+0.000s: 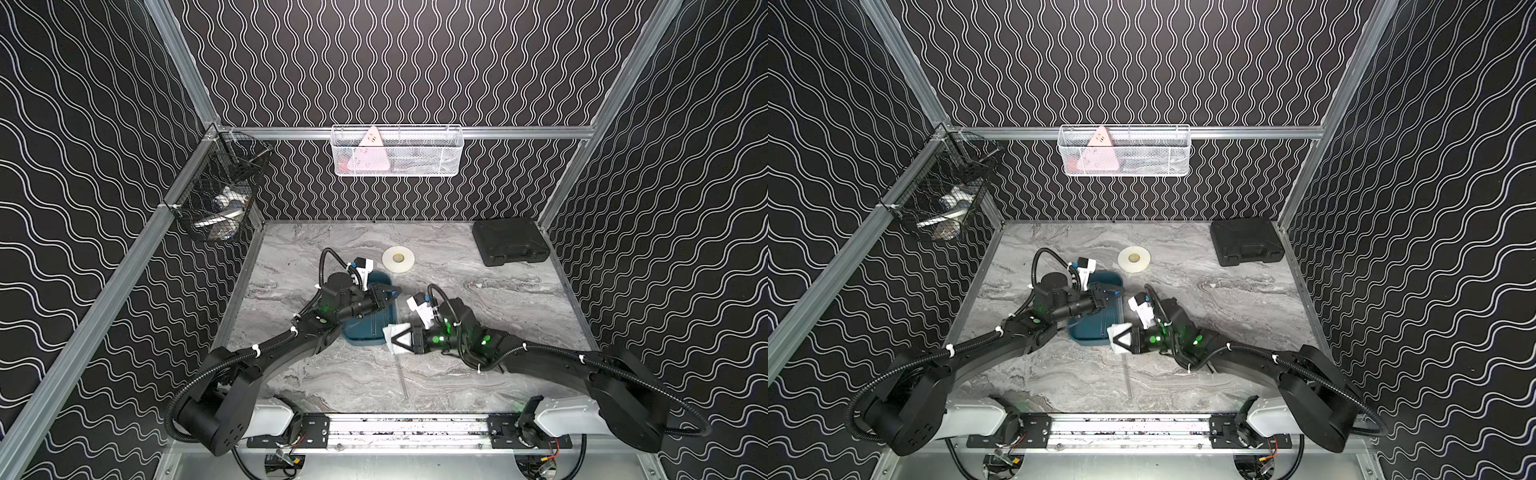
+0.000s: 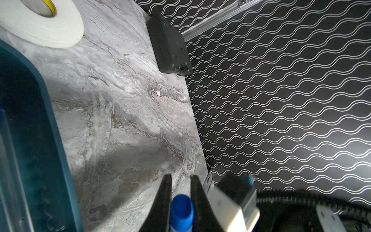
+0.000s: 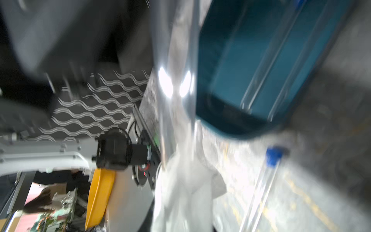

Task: Wipe the exteriors of test tubes
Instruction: Wipe the dirt from the test tube, then place the test tube in the storage box.

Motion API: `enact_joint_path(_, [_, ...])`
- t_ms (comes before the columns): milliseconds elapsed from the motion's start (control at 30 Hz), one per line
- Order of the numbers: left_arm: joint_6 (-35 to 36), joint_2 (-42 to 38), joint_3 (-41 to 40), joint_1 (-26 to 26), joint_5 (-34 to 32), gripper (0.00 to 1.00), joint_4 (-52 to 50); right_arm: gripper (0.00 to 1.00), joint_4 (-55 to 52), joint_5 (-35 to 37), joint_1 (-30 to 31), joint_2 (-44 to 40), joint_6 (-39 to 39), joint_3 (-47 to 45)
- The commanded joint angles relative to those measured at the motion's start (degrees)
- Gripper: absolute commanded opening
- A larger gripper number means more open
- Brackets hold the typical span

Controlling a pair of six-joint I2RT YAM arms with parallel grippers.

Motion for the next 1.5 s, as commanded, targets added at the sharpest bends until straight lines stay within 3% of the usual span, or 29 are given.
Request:
enact_joint_path(0, [0.58, 0.36, 1.34, 1.60, -0.99, 0.16, 5.00, 0.16, -0.47, 2.79, 2.48, -2.21, 5.61, -4.20])
enact_joint_path(233, [5.56, 0.73, 5.31, 5.57, 1.36, 0.16, -1.59, 0.16, -3.80, 5.87, 3.46, -7.10, 7.01, -7.98])
enact_joint_path(433, [15.27, 0.37, 9.18, 9.67, 3.17, 0.17, -14.65, 0.16, -13.04, 11.51, 2.41, -14.46, 4.91, -8.21])
enact_joint_path(667, [25.71, 4.22, 12.70, 11.03, 1.42, 0.18, -26.38, 0.16, -17.25, 7.60, -7.01, -18.80, 2.05, -7.64])
enact_joint_path(833, [25.63, 11.15, 13.38, 11.05, 2.02, 0.19, -23.50, 0.16, -19.96, 5.16, -11.60, -18.29, -0.26, -5.67])
enact_joint_path(1067, [24.45, 21.45, 15.75, 11.07, 2.00, 0.19, -19.31, 0.16, -20.95, 4.22, -12.74, -16.98, -1.02, -5.19])
enact_joint_path(1467, [22.69, 28.77, 17.41, 11.05, -0.25, 0.23, -15.87, 0.16, -20.12, 6.21, -13.45, -15.98, -0.03, -7.08])
